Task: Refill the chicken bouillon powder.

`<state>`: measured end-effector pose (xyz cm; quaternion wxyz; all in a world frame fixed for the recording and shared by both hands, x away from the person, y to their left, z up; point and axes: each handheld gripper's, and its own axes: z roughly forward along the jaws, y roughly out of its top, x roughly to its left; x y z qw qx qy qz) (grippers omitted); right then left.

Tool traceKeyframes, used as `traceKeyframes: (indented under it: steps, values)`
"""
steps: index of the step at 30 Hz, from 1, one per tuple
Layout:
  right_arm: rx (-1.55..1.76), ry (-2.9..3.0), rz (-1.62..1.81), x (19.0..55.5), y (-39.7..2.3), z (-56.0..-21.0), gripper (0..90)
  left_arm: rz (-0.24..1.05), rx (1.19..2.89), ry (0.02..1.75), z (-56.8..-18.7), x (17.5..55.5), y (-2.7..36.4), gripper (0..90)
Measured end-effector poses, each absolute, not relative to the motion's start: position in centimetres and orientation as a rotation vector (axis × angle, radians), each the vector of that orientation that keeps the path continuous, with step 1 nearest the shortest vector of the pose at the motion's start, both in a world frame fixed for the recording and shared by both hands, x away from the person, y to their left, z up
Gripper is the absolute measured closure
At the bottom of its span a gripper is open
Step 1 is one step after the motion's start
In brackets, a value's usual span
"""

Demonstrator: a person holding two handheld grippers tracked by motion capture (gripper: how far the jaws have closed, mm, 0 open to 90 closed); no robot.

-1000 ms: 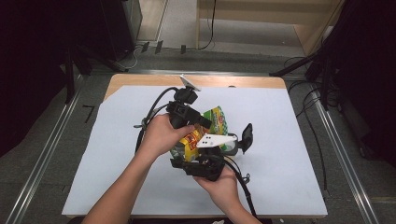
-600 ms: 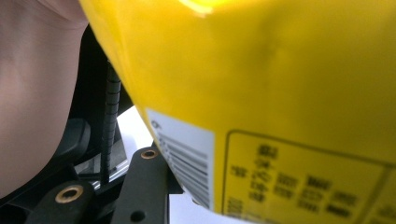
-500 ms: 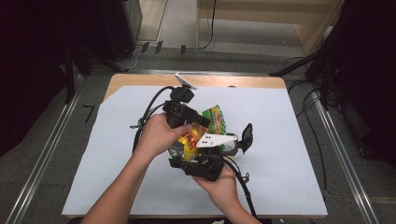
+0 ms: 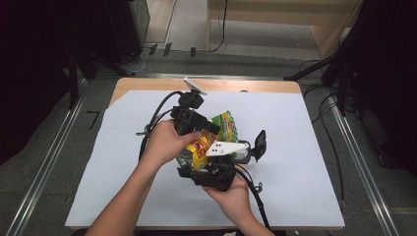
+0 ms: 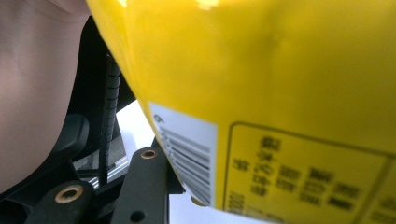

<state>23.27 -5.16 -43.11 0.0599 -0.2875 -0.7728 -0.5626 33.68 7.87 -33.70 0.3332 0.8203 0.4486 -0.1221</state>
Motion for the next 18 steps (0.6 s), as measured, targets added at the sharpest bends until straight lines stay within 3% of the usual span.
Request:
traceKeyframes:
  steps: [18]
  values:
    - [-0.873, -2.336, -1.699, 23.20, -5.23, -43.07, 66.1, -0.306, 2.145, 1.169, -33.62, 33.52, 7.72, 83.3]
